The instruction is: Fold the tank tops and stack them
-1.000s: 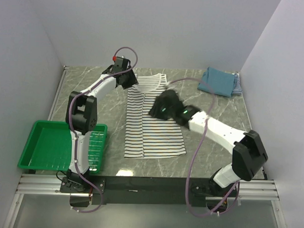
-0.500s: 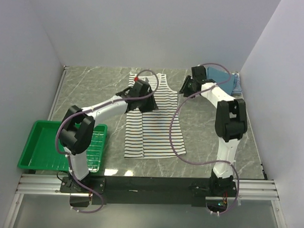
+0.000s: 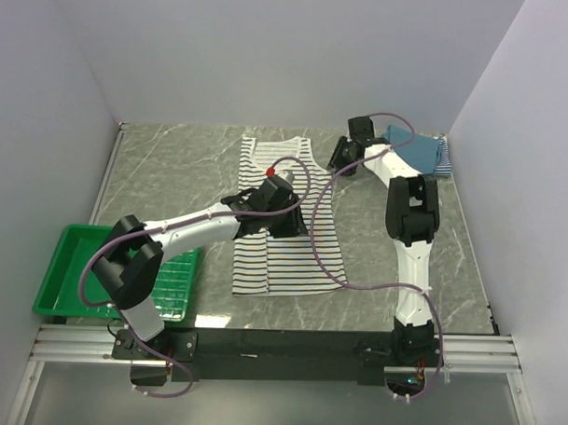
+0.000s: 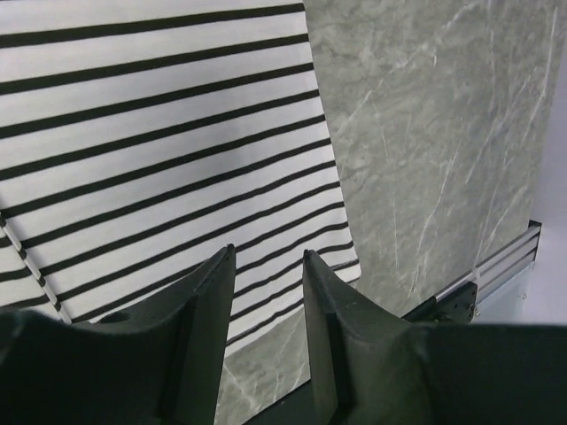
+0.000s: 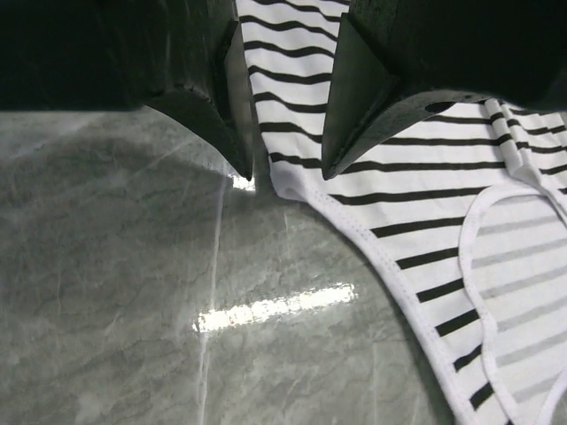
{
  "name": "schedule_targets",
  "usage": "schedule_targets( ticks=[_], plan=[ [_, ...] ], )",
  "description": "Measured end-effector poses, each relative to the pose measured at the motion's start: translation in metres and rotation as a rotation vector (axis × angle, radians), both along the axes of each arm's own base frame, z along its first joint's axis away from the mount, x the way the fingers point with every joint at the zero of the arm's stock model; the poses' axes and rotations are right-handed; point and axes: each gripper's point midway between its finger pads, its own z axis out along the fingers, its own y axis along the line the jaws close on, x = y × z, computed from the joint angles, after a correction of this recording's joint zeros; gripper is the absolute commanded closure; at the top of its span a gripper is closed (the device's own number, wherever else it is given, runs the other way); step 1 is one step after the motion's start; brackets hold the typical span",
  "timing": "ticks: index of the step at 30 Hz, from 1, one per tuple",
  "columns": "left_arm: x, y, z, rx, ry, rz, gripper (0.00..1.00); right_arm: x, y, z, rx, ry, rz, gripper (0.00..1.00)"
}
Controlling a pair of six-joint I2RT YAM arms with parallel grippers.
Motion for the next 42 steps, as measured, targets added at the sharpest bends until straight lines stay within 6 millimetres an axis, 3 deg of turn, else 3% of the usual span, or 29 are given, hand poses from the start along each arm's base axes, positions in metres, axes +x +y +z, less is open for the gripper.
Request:
schedule_targets(
  ticks=[3,14,25,30,37,42],
  plan=[
    [-0.007,-0.002,0.004,-0.007,-0.004,-0.011,0.59,0.004,0.001,-0.007,-0.008,0.015,0.001,0.6],
    [-0.037,-0.016,0.002,-0.012,0.014,-0.073,0.59,-0.005,-0.003,-0.019,-0.013,0.01,-0.001,1.0],
    [-0.102,-0.052,-0.002,-0.019,0.048,-0.253,0.56,-0.078,-0.036,-0.018,0.003,0.074,-0.095,1.0],
    [-0.135,-0.064,-0.02,0.016,0.076,-0.328,0.56,-0.079,-0.043,-0.012,0.01,0.06,-0.106,1.0],
    [-0.177,-0.073,-0.068,0.157,0.12,-0.408,0.57,-0.085,-0.047,-0.002,0.024,0.04,-0.113,1.0],
    [-0.182,-0.076,-0.079,0.225,0.104,-0.409,0.56,-0.083,-0.054,0.003,0.028,0.026,-0.129,1.0]
  ],
)
